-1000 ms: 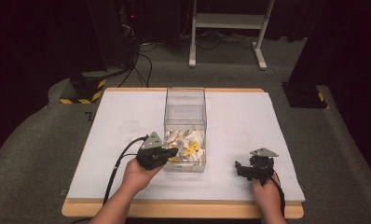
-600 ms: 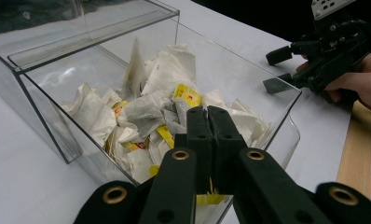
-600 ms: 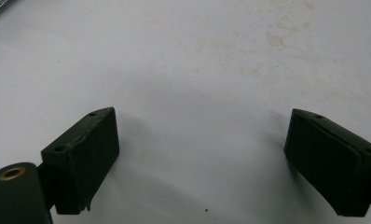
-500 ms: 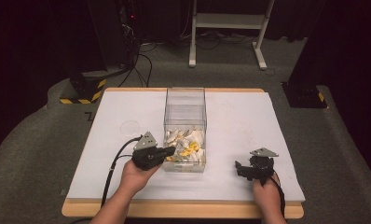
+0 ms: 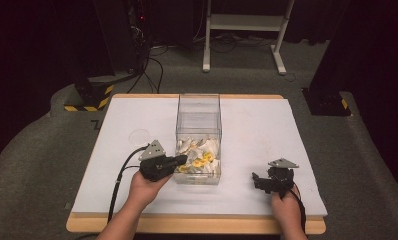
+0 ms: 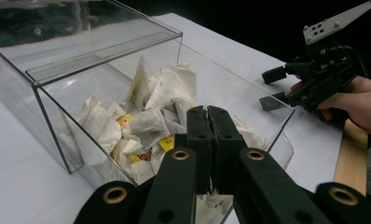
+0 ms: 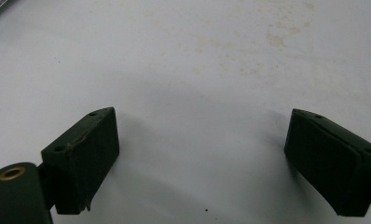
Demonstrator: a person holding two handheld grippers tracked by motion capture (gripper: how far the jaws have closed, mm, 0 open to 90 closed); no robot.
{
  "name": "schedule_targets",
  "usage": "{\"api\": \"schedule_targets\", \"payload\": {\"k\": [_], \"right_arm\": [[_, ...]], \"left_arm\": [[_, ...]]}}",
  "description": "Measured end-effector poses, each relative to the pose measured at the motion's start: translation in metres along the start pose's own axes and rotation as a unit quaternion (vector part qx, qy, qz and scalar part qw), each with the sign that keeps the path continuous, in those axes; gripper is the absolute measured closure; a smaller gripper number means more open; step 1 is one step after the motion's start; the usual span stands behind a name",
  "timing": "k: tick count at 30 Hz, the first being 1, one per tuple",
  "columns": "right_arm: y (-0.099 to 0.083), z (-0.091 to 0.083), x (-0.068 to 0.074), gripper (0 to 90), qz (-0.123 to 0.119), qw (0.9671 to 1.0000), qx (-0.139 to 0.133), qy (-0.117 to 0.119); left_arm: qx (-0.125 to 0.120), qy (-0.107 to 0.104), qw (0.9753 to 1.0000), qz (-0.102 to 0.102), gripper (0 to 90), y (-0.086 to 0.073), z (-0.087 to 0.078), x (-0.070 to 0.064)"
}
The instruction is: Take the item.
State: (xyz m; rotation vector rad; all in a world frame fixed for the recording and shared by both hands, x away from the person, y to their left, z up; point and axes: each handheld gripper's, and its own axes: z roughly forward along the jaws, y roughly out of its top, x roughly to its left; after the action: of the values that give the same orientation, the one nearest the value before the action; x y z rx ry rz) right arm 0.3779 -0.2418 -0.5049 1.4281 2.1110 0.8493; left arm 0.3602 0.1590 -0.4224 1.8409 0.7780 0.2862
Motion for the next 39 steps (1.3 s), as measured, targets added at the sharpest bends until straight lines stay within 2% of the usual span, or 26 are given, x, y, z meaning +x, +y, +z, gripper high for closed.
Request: {"api": "schedule_targets", "payload": {"k": [12,26,39], "right_arm": [[0.0,0.0,0.0,10.0,0.0,1.0,0.0,0.0],[0.0,0.0,0.0,10.0,0.0,1.0,0.0,0.0],[0.0,0.0,0.0,10.0,0.0,1.0,0.0,0.0]], "left_arm": [[-0.025,0.003,0.9997,-0.008,88.4,0.003,-0.005,0.002],[-0.047,0.008,0.9989,-0.003,88.6,0.014,-0.016,0.004],[-0.055,0.014,0.9984,-0.006,88.6,0.017,-0.026,0.01]]}}
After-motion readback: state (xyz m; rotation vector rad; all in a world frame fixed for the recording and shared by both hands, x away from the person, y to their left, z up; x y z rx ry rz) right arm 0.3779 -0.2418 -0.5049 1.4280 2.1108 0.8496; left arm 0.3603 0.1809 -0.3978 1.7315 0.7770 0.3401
